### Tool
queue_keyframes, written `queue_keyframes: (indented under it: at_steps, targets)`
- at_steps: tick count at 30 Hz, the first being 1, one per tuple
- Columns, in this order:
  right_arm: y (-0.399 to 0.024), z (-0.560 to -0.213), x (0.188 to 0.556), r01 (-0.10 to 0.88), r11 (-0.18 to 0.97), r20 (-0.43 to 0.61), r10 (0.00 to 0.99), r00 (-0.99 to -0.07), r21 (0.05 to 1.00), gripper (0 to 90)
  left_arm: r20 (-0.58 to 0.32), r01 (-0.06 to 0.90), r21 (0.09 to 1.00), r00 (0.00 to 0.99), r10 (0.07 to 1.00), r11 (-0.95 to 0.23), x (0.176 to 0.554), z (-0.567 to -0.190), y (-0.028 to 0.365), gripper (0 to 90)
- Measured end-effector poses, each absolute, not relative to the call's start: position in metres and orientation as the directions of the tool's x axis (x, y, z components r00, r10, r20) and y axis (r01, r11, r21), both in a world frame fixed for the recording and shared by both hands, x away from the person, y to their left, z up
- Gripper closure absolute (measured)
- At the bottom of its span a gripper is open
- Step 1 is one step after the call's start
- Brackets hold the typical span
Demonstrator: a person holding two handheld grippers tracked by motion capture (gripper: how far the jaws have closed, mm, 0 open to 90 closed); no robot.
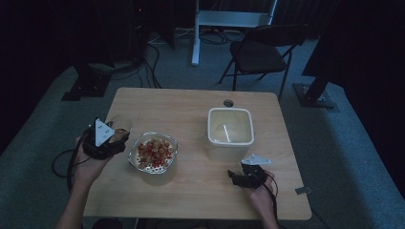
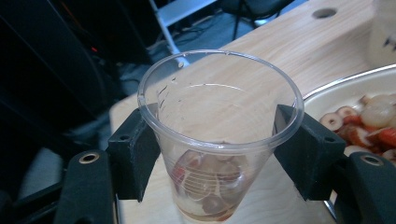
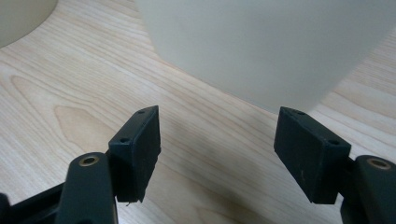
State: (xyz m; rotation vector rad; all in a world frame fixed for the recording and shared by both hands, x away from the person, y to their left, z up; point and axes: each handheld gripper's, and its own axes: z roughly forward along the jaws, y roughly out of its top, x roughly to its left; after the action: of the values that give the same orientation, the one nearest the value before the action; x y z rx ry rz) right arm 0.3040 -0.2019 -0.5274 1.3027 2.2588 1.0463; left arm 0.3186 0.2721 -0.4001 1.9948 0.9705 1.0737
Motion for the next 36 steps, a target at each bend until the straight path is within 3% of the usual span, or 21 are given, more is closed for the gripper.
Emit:
queue_keyframes:
  at_steps: [10,22,36]
  targets:
    - [-0.203,-0.532,0.305,0.613,0.308,0.077,0.851,-0.520,0.728,31.4,0.661,0.198,0.647,0.336,0.671,-0.736,0.305,-0.398,0.243,34.4]
    - [-0.203,-0.534,0.306,0.619,0.311,0.077,0.851,-0.519,0.721,31.5,0.816,0.144,0.483,0.285,0.503,-0.864,0.302,-0.399,0.227,34.9]
    - [-0.200,-0.536,0.306,0.620,0.319,0.078,0.847,-0.525,0.717,31.4,0.948,0.071,0.187,0.247,0.199,-0.980,0.292,-0.400,0.204,35.4]
